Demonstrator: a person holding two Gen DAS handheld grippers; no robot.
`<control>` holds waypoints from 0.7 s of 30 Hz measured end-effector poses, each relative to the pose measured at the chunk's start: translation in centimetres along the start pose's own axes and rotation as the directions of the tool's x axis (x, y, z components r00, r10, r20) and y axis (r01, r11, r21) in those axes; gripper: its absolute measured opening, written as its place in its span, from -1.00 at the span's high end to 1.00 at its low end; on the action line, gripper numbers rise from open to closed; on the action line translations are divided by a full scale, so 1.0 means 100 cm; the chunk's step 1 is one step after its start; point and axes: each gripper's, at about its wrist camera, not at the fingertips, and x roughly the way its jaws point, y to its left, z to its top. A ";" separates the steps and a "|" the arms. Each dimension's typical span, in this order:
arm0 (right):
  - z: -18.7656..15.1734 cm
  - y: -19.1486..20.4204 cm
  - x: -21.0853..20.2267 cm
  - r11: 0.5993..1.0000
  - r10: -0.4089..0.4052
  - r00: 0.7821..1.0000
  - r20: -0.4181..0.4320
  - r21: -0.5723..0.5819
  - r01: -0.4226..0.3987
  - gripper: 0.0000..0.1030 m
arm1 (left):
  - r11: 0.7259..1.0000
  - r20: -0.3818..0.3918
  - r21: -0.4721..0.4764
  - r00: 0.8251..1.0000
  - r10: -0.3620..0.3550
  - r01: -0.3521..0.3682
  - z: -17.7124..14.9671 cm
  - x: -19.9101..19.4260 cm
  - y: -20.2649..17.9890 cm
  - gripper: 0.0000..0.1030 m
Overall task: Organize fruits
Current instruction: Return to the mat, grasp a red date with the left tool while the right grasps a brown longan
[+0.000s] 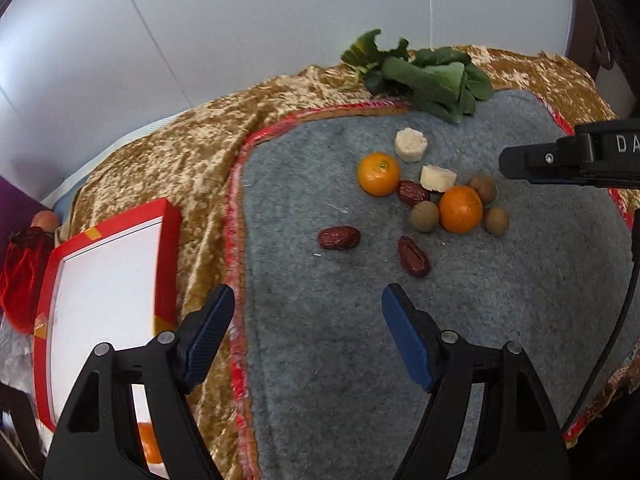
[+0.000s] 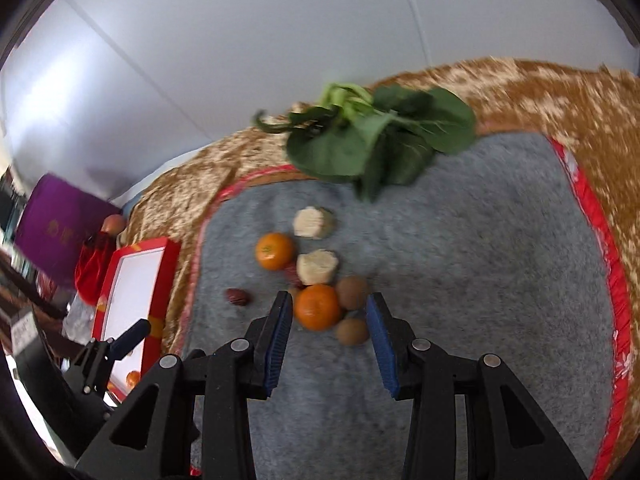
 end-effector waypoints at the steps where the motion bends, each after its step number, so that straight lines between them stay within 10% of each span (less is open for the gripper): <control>1: 0.003 -0.004 0.006 1.000 0.005 1.000 -0.029 0.010 -0.005 0.21 | 0.999 -0.005 0.005 0.999 -0.035 0.035 0.001 0.004 -0.003 -0.48; 14: 0.004 0.004 0.048 0.997 -0.073 0.980 -0.184 -0.022 0.070 0.27 | 0.955 -0.051 0.027 0.954 -0.294 0.295 0.010 0.022 -0.020 -0.35; 21: 0.003 0.003 0.043 0.997 -0.076 0.978 -0.195 -0.027 0.072 0.27 | 0.953 -0.056 -0.014 0.952 -0.302 0.302 0.013 0.031 -0.022 -0.35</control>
